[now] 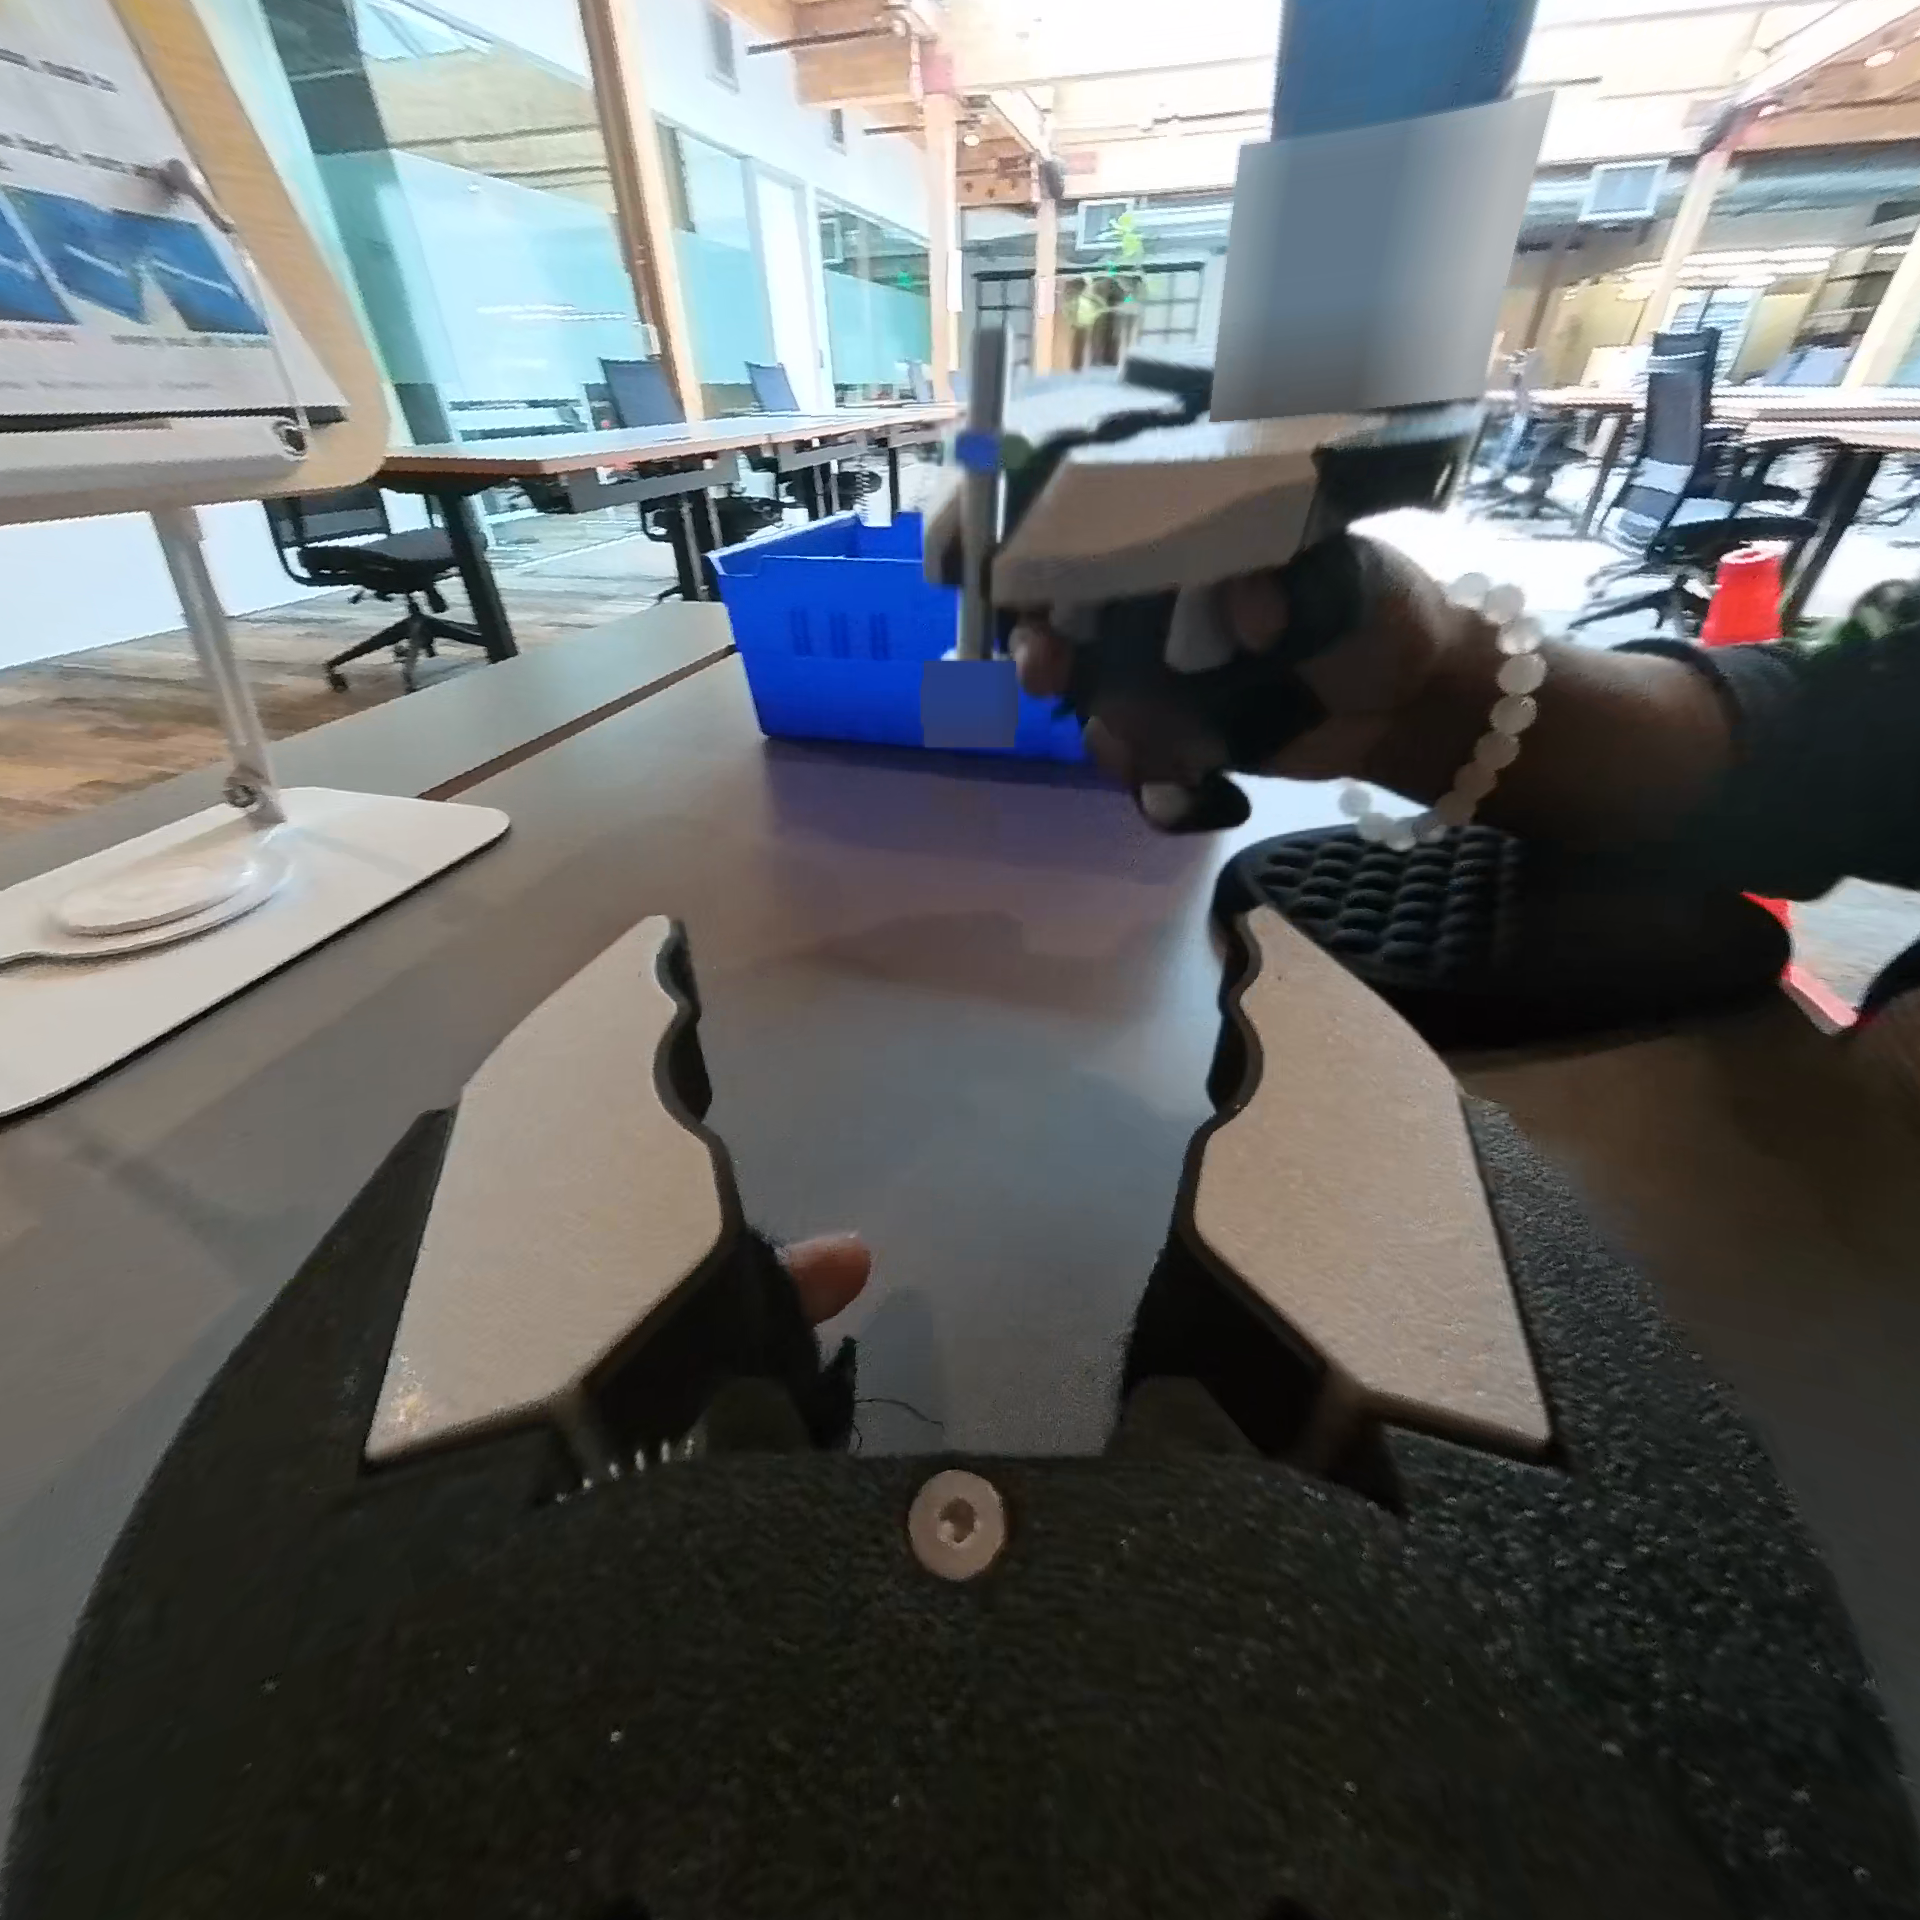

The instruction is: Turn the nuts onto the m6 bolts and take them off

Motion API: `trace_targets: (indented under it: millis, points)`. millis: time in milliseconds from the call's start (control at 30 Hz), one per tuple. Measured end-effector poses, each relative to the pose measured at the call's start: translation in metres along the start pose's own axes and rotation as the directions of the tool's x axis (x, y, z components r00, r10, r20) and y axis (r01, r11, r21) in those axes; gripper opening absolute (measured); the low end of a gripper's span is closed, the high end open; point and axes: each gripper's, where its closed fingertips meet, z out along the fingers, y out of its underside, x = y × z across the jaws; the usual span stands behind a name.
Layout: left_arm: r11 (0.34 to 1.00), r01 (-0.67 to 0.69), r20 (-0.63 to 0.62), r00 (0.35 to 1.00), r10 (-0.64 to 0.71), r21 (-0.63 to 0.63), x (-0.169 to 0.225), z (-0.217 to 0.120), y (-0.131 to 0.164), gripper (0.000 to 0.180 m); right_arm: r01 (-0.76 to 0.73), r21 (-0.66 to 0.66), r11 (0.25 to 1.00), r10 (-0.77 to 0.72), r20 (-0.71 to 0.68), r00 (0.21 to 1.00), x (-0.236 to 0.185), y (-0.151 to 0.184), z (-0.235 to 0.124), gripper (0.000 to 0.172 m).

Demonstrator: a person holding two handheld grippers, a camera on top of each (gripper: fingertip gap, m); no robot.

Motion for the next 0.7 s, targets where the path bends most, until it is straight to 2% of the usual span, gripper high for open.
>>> trace_targets:
  millis: [167,300,433,533,633,700]
  points:
    - [1.000,0.012,0.042,0.999,-0.012,0.016,-0.006,-0.001,-0.002,0.096,-0.006,-0.125,0.992,-0.023,-0.227,0.974,0.054,-0.020,-0.046,0.005]
    - [1.000,0.010,0.043,0.999,-0.011,0.019,-0.006,-0.001,-0.002,0.097,-0.139,-0.333,0.933,-0.016,-0.422,0.906,0.108,-0.023,-0.120,0.004]
    - [1.000,-0.006,0.036,0.999,0.006,0.007,-0.004,0.000,-0.001,0.096,-0.370,-0.551,0.748,-0.031,-0.586,0.810,0.164,-0.004,-0.219,0.005]
    - [1.000,-0.007,0.039,0.999,0.007,0.008,-0.004,0.000,-0.001,0.096,-0.572,-0.598,0.562,0.010,-0.686,0.728,0.199,0.029,-0.280,0.005]
    - [1.000,-0.003,0.040,0.999,0.002,0.014,-0.005,-0.001,-0.001,0.096,-0.710,-0.599,0.370,0.098,-0.735,0.671,0.218,0.080,-0.311,0.005]
    - [1.000,-0.005,0.036,0.999,0.005,0.012,-0.004,-0.001,-0.001,0.096,-0.768,-0.576,0.281,0.155,-0.762,0.629,0.227,0.113,-0.322,0.005]
